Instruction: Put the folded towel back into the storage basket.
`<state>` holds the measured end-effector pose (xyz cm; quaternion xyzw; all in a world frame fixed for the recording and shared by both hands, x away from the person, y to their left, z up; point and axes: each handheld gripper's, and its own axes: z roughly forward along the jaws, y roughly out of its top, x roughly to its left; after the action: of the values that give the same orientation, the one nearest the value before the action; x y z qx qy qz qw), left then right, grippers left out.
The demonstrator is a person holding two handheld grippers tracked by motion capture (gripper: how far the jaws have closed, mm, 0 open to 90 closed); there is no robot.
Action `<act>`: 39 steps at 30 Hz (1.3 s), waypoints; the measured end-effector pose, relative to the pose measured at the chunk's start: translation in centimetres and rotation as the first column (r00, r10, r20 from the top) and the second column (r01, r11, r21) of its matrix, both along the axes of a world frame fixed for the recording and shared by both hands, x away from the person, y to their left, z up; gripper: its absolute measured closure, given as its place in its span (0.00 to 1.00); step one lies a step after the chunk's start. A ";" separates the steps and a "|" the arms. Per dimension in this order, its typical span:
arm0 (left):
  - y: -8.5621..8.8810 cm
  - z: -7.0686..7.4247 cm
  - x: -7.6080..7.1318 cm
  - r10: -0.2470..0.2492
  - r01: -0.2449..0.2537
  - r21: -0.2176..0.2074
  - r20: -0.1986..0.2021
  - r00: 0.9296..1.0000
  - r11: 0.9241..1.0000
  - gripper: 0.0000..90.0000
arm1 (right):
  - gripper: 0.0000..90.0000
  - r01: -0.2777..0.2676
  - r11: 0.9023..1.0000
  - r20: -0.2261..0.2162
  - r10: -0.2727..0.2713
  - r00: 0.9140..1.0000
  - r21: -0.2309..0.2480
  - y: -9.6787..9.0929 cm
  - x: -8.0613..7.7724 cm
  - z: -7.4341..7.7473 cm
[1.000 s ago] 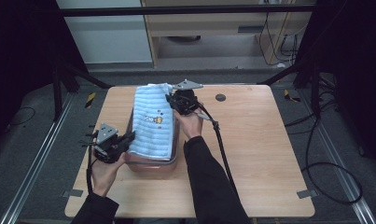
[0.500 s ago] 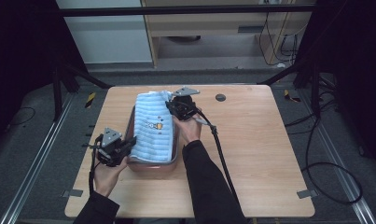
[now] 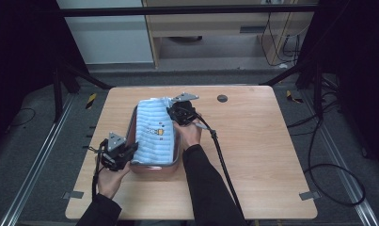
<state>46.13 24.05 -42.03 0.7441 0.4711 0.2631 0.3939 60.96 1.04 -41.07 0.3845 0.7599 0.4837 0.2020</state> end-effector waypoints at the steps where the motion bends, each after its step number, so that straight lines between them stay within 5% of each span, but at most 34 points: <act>1: 0.0 -0.1 0.0 0.002 -0.002 0.001 -0.002 1.000 1.000 0.96 | 0.93 0.002 1.000 -0.004 -0.002 1.000 0.001 0.0 0.0 -0.1; 24: 0.0 -1.1 0.6 0.034 -0.032 0.026 -0.045 0.998 0.999 0.90 | 0.83 0.001 0.998 -0.052 -0.004 0.999 -0.067 0.4 0.1 -2.1; 39: 0.4 0.9 -0.3 0.018 -0.016 -0.028 0.040 0.999 0.999 0.76 | 0.66 0.030 1.000 0.047 -0.029 0.998 -0.007 -2.3 -1.6 1.3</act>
<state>45.87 24.45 -41.13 0.7291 0.4731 0.2746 0.4114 59.40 -1.28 -39.79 0.3834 0.7510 0.4866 0.2283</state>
